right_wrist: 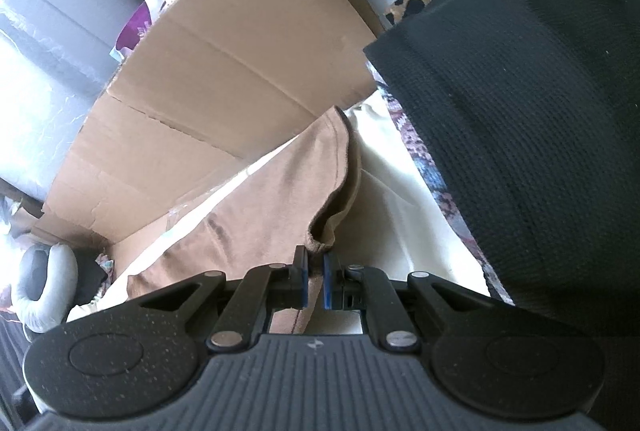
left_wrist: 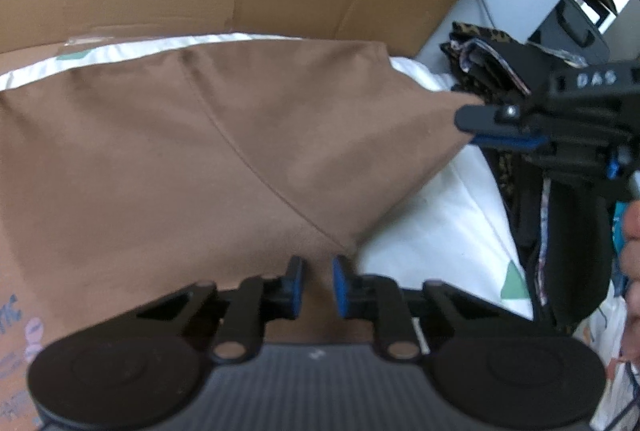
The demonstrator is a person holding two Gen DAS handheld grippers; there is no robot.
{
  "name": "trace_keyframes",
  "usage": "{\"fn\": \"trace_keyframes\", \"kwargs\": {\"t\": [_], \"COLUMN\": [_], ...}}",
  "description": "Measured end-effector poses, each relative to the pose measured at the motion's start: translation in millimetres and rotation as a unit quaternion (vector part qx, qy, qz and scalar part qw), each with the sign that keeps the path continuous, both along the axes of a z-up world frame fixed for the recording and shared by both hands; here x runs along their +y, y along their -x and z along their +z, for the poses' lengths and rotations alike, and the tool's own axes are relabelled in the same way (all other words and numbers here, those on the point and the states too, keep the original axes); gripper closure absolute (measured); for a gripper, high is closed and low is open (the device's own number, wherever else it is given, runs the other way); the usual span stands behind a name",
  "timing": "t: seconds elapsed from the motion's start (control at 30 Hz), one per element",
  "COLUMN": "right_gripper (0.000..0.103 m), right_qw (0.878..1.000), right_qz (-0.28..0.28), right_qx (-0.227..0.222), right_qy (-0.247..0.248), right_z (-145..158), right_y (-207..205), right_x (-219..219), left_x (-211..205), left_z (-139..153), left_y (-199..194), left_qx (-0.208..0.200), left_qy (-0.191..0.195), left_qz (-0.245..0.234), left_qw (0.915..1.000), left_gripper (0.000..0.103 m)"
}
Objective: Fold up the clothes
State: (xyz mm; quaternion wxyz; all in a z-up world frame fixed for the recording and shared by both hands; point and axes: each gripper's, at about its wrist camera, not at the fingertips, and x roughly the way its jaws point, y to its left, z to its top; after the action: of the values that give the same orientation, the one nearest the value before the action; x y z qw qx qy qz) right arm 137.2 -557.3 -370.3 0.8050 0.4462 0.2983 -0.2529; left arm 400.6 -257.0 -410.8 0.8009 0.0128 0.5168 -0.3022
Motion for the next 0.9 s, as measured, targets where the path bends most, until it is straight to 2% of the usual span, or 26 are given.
{"fn": "trace_keyframes", "kwargs": {"t": [0.1,0.17,0.27,0.33,0.43,0.47,0.53,0.9], "right_gripper": [0.098,0.098,0.098,0.098,0.098,0.098,0.098,0.098], "right_qw": [1.0,1.0,1.0,0.999,0.998,0.998,0.998,0.995], "right_qz": [0.004,0.008,0.023,0.037,0.055,0.059,0.064,0.092], "right_qx": [-0.002,-0.003,-0.01,-0.018,-0.024,-0.026,-0.029,-0.042], "right_qy": [0.001,0.0,0.003,0.004,0.005,0.004,0.001,-0.006], "right_z": [2,3,1,10,17,19,24,22], "right_y": [1,1,-12,7,50,5,-20,-58], "right_x": [2,3,35,31,54,42,29,37], "left_x": [-4,-7,-5,-2,7,10,15,33], "left_z": [-3,-5,-12,-19,-27,-29,-32,-47], "left_y": [1,1,-4,-8,-14,-15,-17,-16], "left_qx": [0.0,0.003,0.025,0.047,0.078,0.086,0.099,0.155], "left_qy": [0.001,0.008,0.021,0.037,0.066,0.074,0.086,0.148], "left_qz": [-0.005,-0.009,0.005,0.022,0.048,0.055,0.068,0.147], "left_qw": [1.0,0.9999,0.9994,0.9979,0.9936,0.992,0.9891,0.9657], "left_gripper": [0.097,0.097,0.097,0.098,0.098,0.098,0.1,0.101]}}
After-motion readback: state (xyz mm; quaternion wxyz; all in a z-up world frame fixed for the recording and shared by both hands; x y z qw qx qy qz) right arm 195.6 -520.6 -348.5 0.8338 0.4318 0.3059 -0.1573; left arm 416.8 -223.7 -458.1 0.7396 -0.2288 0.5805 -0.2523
